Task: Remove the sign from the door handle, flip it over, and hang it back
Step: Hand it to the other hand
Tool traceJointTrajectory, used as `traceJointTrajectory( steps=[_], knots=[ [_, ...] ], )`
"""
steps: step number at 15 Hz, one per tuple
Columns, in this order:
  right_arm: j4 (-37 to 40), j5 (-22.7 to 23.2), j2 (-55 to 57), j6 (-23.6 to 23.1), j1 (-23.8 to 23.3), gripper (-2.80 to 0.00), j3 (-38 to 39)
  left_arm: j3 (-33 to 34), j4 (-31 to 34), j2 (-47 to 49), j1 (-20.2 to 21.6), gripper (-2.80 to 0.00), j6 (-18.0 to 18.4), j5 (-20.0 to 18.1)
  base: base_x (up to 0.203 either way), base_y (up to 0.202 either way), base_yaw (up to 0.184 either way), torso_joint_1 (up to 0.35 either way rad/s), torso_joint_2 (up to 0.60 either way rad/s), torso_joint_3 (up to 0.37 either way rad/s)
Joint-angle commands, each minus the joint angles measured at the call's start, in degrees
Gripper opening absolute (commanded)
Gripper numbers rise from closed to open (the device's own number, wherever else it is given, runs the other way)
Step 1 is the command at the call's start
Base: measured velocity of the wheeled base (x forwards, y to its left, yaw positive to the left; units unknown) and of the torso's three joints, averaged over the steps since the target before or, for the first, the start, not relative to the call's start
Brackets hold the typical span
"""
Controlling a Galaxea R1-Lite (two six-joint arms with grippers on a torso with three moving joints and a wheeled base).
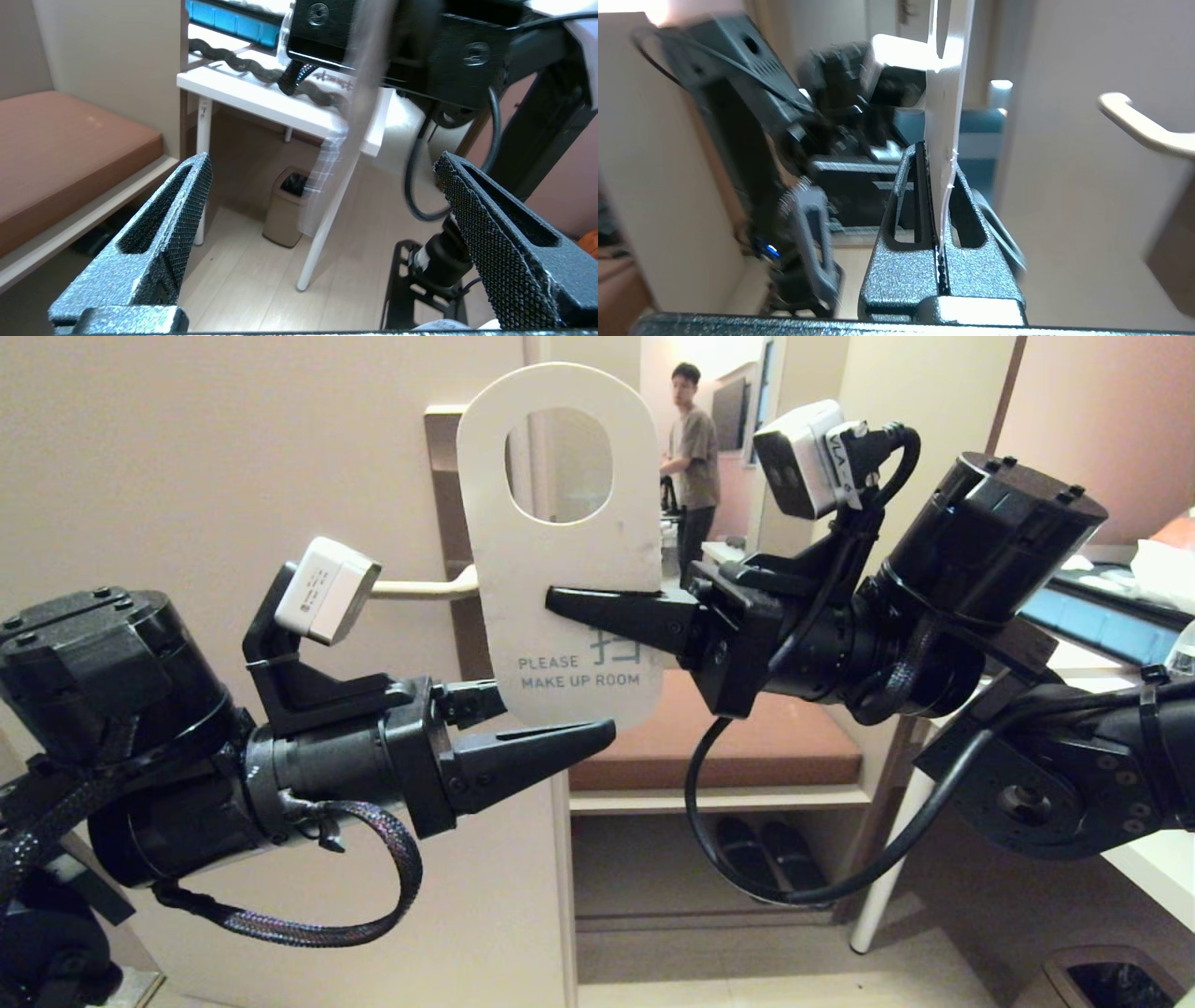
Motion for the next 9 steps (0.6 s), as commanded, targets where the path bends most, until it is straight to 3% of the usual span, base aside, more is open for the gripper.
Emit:
traceJointTrajectory(
  steps=[1, 9],
  knots=[
    [-2.1, 0.31, 0.64, 1.13, 0.73, -2.8, -1.17, 0.03, -2.0, 0.27, -0.54, 0.0, -1.56, -0.22, 0.0, 0.0, 0.0, 0.0, 0.0, 0.0],
    [-2.57, -1.1, 0.47, 3.07, 3.63, -2.8, 0.33, 0.03, -4.19, 0.72, -0.56, 0.0, -2.2, -0.19, 0.0, 0.0, 0.0, 0.0, 0.0, 0.0]
  ],
)
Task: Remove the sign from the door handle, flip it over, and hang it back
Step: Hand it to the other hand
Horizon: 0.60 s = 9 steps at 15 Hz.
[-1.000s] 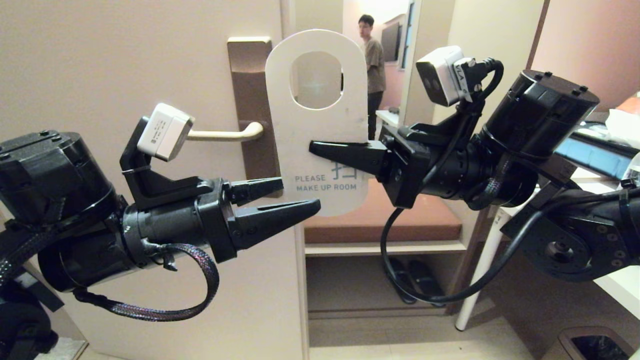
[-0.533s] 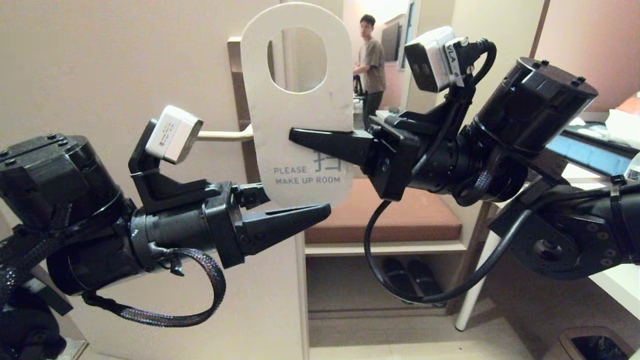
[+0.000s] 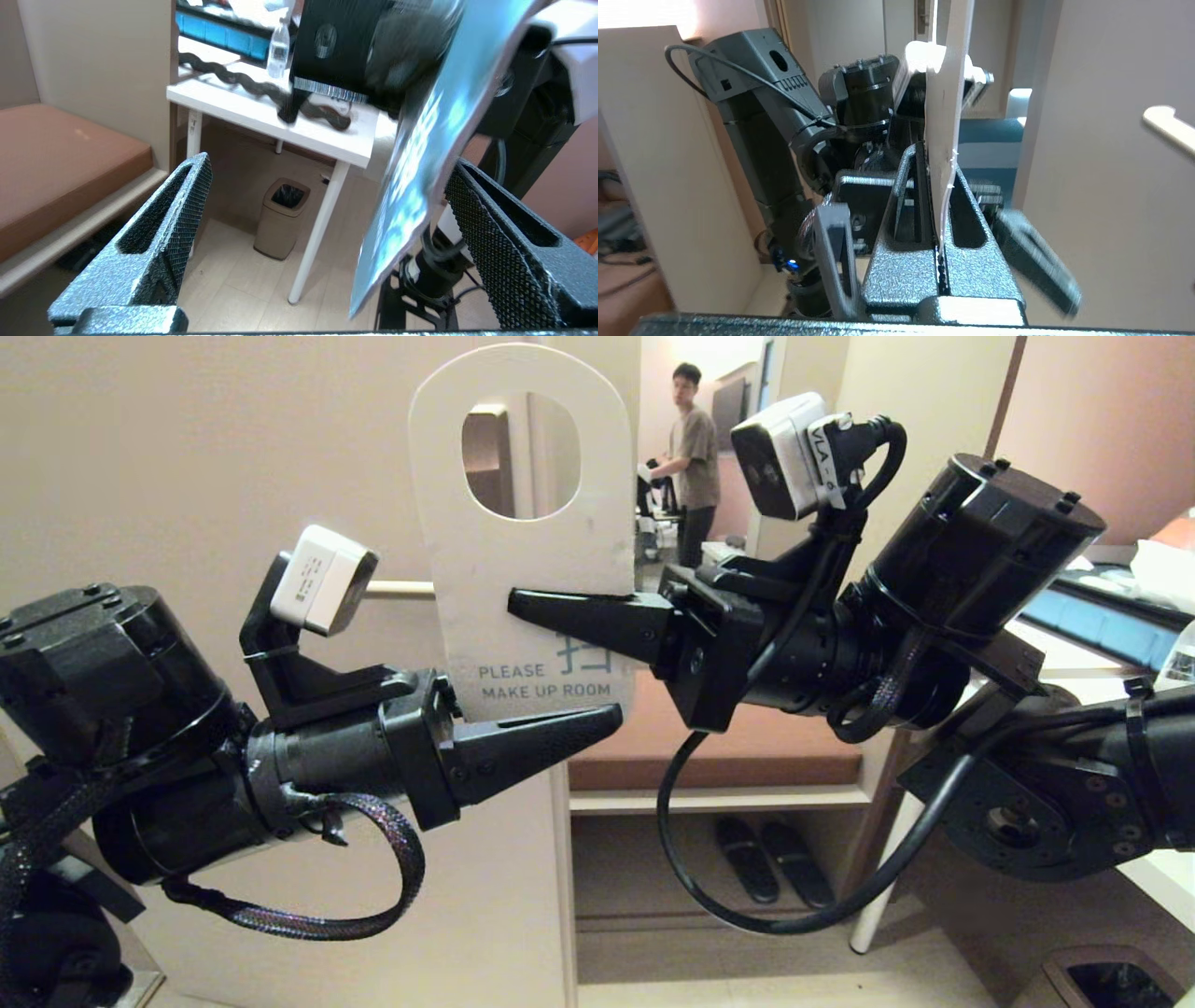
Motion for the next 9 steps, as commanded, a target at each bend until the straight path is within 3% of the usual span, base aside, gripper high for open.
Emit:
traceJointTrajectory(
  steps=[1, 6, 9],
  knots=[
    [-0.54, 0.28, -0.1, 1.06, 0.59, -2.8, 0.23, 0.14, -0.77, -0.09, 0.0, 0.0, -0.42, -0.26, 0.0, 0.0, 0.0, 0.0, 0.0, 0.0],
    [-0.54, 0.28, -0.1, 1.06, 0.5, -2.8, 1.02, 0.93, -0.86, -0.36, -0.17, 0.0, -0.6, -0.55, 0.0, 0.0, 0.0, 0.0, 0.0, 0.0],
    [-0.62, 0.28, -0.41, 0.89, 0.5, -2.8, 2.38, 2.45, -0.86, -0.53, -0.14, 0.0, -0.53, -5.23, 0.0, 0.0, 0.0, 0.0, 0.0, 0.0]
  ],
)
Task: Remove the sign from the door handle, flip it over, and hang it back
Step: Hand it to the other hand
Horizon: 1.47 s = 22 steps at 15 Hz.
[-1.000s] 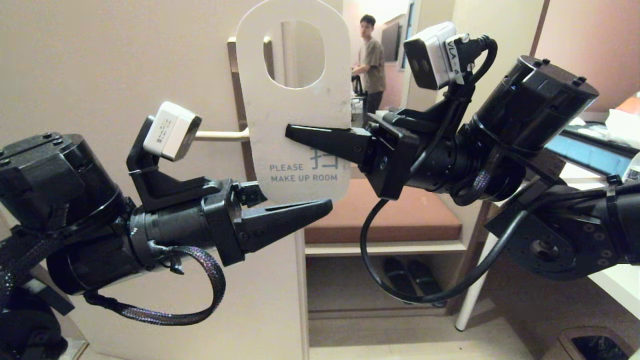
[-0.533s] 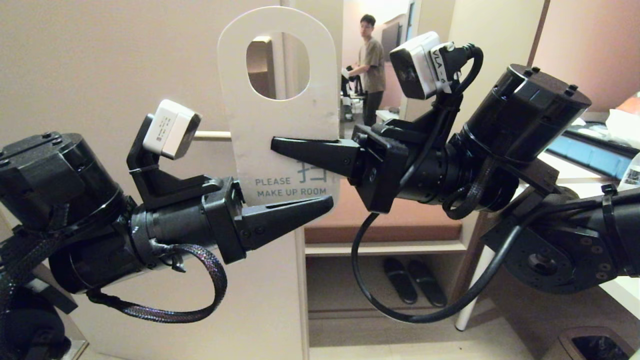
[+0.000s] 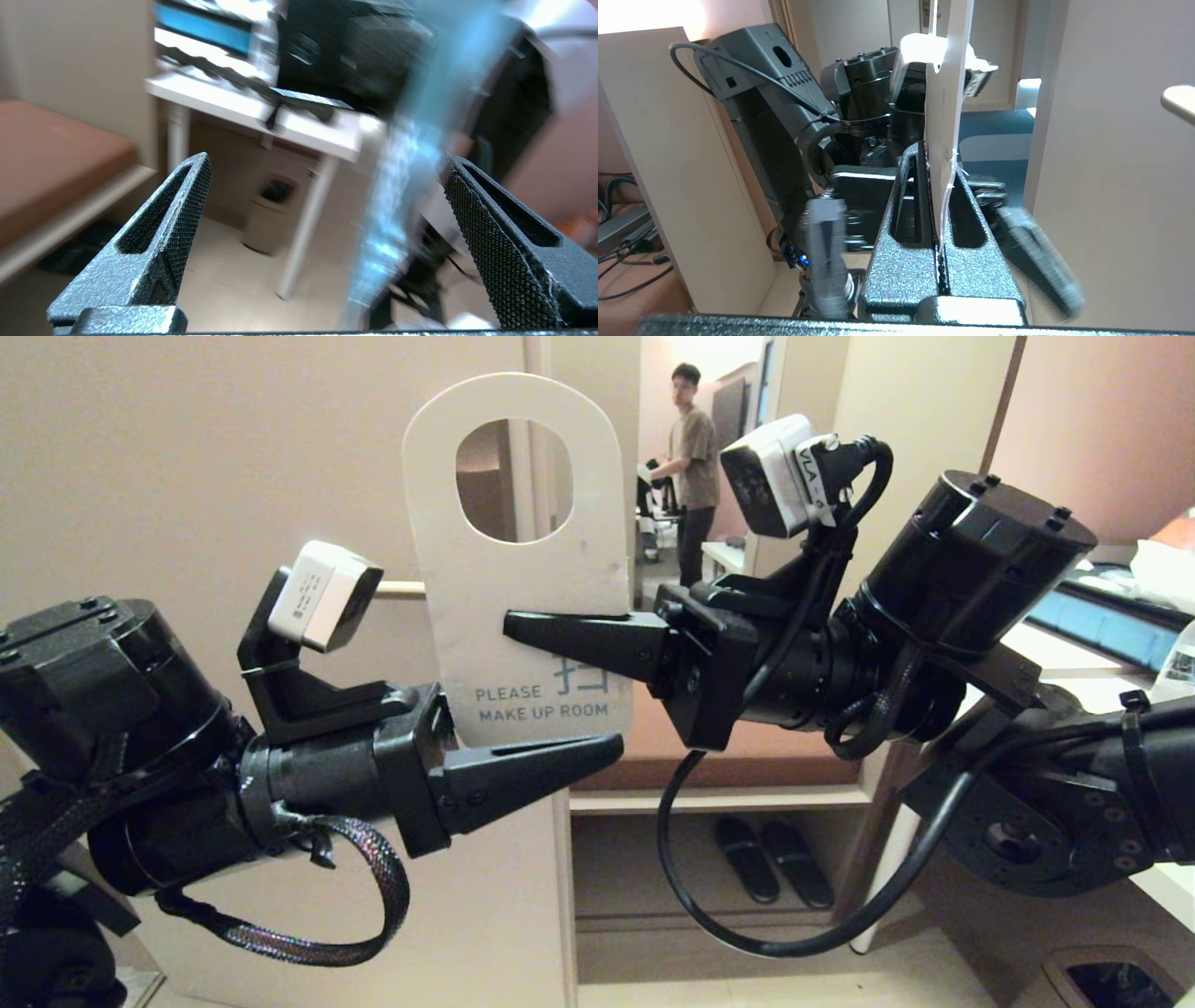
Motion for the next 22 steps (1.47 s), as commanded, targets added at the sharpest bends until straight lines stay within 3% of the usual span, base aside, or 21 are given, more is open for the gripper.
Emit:
traceJointTrajectory(
  steps=[1, 6, 12, 16, 22],
  knots=[
    [-0.4, 0.28, -0.64, 0.07, 0.02, -2.8, 1.24, 0.79, -0.33, -0.11, 0.0, 0.0, -0.07, -2.17, 0.0, 0.0, 0.0, 0.0, 0.0, 0.0],
    [-2.93, 0.37, -0.92, 0.59, 0.28, -2.8, 3.11, 0.24, -0.33, 0.39, 0.18, 0.0, 0.1, -4.64, 0.0, 0.0, 0.0, 0.0, 0.0, 0.0],
    [-3.3, 0.11, -1.27, 3.67, 1.52, -2.8, 3.11, 0.24, -0.33, 0.44, 0.35, 0.0, 0.37, -4.48, 0.0, 0.0, 0.0, 0.0, 0.0, 0.0],
    [-4.45, -2.36, -1.27, 6.22, 1.51, -2.8, 3.28, 0.24, -0.33, 0.44, 0.35, 0.0, 0.37, -4.48, 0.0, 0.0, 0.0, 0.0, 0.0, 0.0],
    [-5.22, -2.36, -2.24, 5.96, 1.51, -2.8, 7.16, 0.04, -0.39, 0.38, 0.5, 0.0, 0.37, -4.48, 0.0, 0.0, 0.0, 0.0, 0.0, 0.0]
  ],
)
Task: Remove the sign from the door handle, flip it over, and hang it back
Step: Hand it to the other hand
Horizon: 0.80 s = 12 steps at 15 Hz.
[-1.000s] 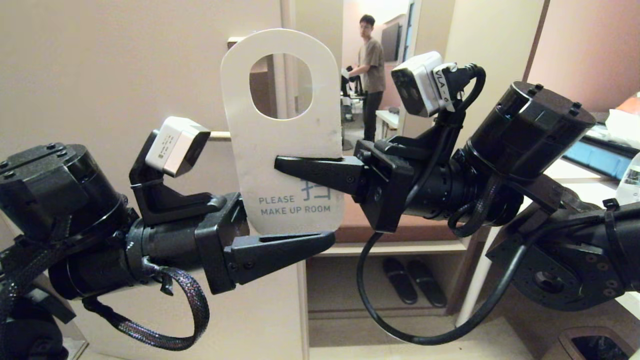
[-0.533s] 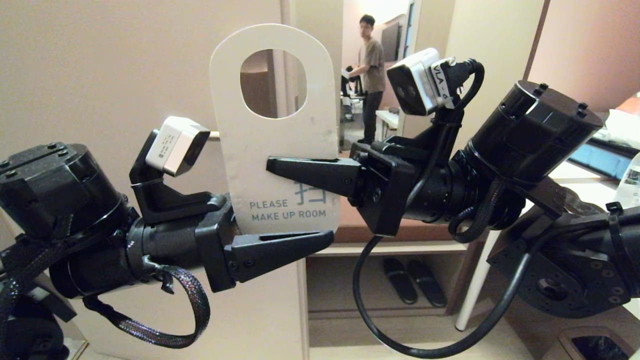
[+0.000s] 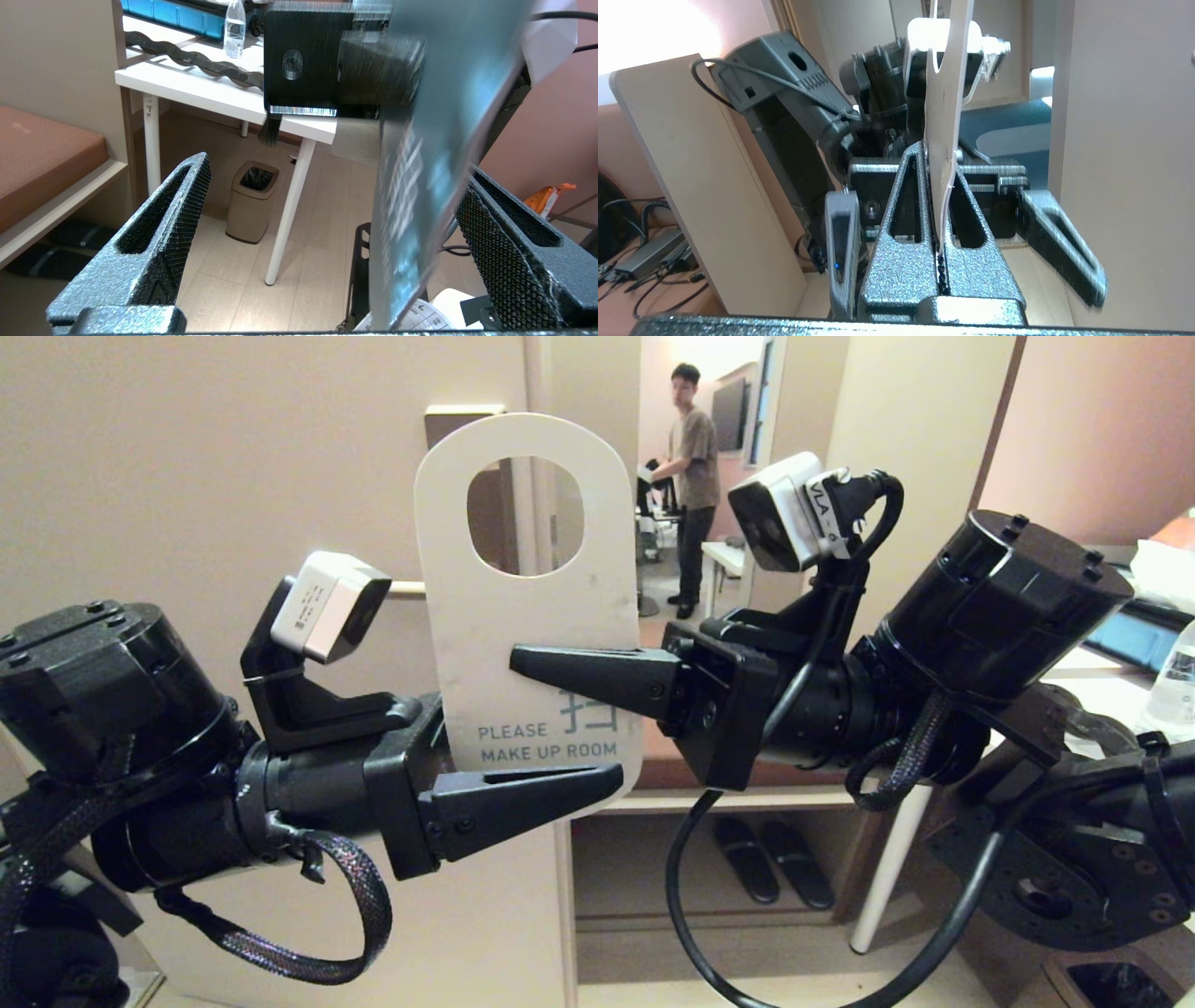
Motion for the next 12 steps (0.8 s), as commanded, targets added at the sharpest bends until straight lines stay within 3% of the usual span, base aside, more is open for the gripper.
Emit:
traceJointTrajectory(
  steps=[1, 11, 12],
  knots=[
    [-1.71, 0.29, -0.26, 0.24, 0.0, -2.8, 0.63, -0.01, -0.3, 0.08, 0.11, 0.0, -0.16, -0.23, 0.0, 0.0, 0.0, 0.0, 0.0, 0.0],
    [-2.19, 0.29, 0.27, 0.25, 0.09, -2.8, 0.81, 0.02, -0.38, 0.38, -0.06, 0.0, 0.02, -0.32, 0.0, 0.0, 0.0, 0.0, 0.0, 0.0],
    [-2.19, 0.29, 0.27, 0.25, 0.09, -2.8, 0.9, 0.0, -0.78, 0.68, -0.06, -2.8, 0.1, -0.32, 0.0, 0.0, 0.0, 0.0, 0.0, 0.0]
  ],
)
